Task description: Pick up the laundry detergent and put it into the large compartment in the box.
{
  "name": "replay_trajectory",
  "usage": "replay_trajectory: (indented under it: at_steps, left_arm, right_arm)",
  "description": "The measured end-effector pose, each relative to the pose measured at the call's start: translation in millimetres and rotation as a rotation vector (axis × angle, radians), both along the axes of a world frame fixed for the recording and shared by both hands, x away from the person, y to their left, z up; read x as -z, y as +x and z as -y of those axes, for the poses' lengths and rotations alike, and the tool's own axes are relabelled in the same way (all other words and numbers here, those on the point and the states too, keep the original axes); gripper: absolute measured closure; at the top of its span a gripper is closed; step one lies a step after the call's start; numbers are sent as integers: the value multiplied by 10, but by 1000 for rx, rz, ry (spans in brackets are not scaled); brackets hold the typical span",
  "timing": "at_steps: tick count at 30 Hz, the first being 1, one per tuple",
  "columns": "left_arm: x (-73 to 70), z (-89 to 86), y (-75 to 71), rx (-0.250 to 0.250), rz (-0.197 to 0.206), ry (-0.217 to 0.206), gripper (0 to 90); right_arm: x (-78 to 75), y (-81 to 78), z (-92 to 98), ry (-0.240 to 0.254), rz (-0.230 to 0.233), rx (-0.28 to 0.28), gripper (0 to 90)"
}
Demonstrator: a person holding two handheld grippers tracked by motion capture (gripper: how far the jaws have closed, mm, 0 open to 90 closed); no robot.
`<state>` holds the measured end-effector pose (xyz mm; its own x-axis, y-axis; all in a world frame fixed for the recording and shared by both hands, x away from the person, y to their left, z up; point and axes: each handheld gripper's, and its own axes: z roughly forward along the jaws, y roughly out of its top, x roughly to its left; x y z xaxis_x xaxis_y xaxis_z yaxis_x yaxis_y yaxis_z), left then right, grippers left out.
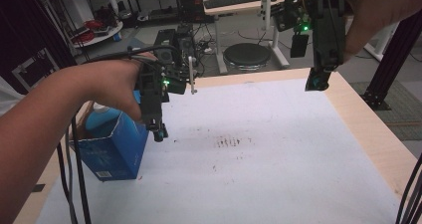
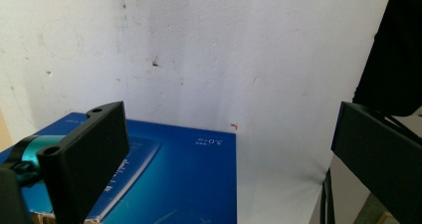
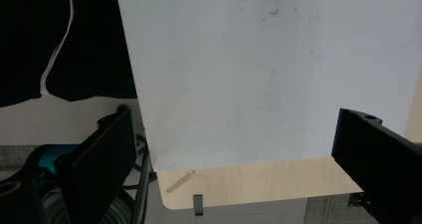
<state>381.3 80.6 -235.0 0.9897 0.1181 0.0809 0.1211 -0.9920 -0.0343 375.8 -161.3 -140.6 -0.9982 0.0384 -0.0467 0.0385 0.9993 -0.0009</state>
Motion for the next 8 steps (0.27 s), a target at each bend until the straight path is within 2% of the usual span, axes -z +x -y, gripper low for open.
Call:
replay_trajectory:
  at_steps: [8]
  left_arm:
    - [-2, -19, 9, 2, 6, -6, 16]
  right_arm:
    - [3, 5, -15, -2, -3, 5, 31]
